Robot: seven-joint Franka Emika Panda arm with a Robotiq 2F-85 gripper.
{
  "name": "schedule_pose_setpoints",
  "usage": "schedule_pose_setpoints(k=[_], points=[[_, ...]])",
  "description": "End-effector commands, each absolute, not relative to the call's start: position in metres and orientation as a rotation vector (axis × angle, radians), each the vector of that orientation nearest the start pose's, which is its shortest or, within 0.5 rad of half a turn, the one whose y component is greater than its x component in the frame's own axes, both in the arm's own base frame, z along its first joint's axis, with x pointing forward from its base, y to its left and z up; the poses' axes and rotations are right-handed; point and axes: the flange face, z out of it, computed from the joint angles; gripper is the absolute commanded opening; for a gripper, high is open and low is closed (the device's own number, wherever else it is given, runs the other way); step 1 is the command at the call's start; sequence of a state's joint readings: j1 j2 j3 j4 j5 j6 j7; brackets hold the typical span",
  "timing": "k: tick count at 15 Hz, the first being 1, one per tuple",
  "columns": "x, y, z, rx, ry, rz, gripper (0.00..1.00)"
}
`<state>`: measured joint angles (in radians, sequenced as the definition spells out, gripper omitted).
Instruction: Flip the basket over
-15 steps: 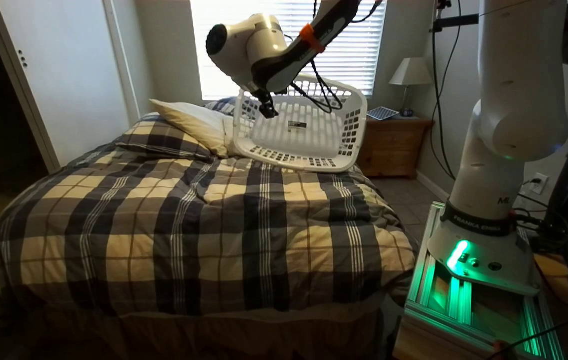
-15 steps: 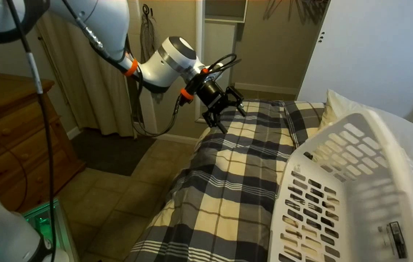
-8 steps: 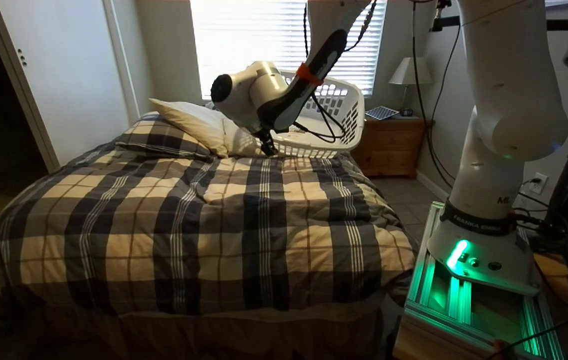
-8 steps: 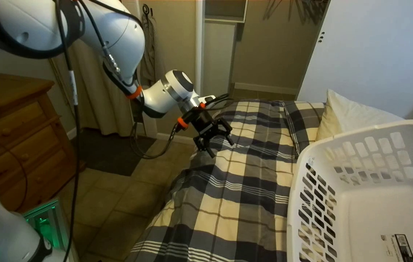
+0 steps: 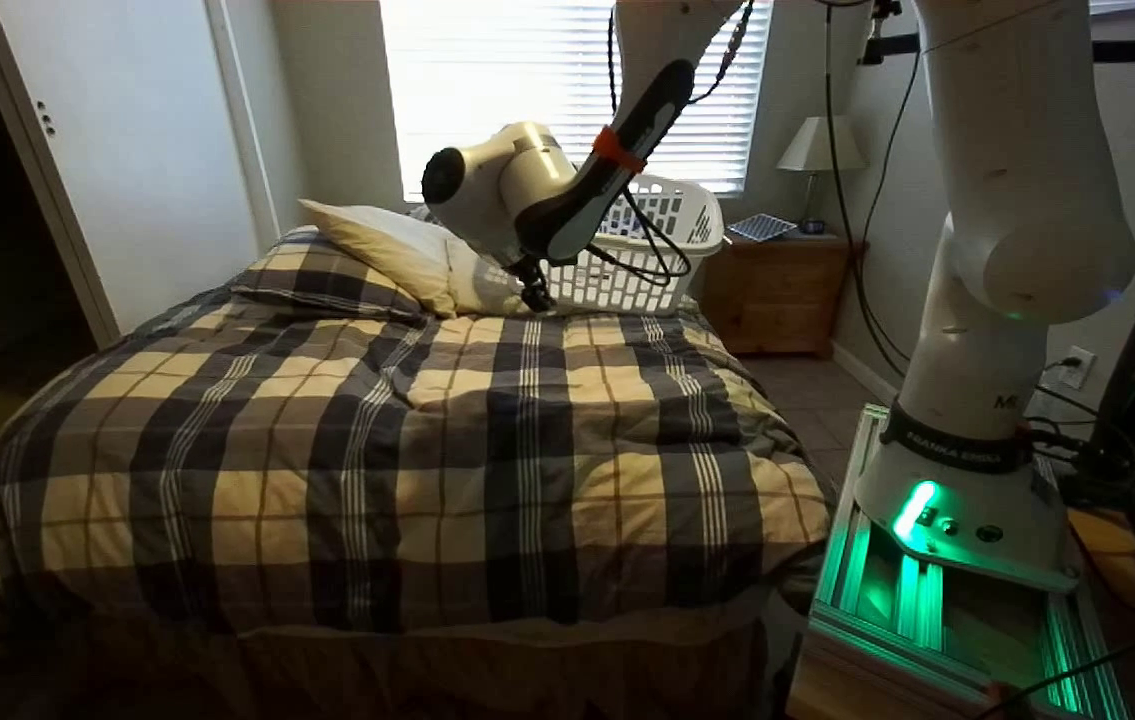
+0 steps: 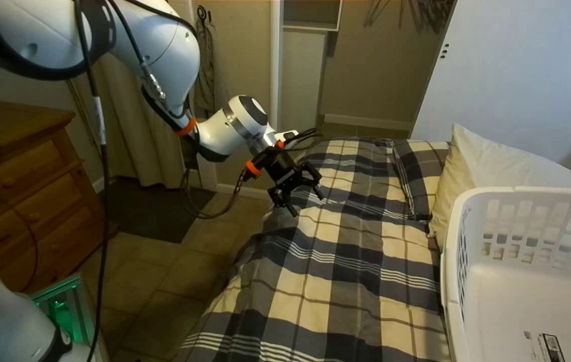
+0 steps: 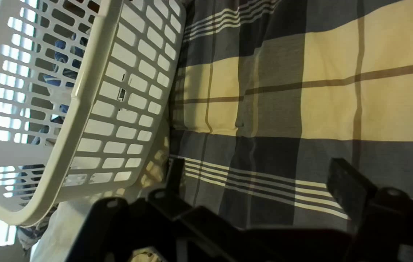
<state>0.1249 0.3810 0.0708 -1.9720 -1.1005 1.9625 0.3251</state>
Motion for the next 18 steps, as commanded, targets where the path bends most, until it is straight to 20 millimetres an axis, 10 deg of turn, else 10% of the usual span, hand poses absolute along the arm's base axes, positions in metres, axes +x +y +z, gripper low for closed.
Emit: schedule_pose_setpoints(k=[1,7,18], points=[[0.591,0.057,0.276,2.124,0.579,-0.119,1.00],[0.608,0.018,0.293,2.126,0.489,-0.058,1.00],[0.639,-0.158,0.337,2.244,0.355,0.132,1.00]])
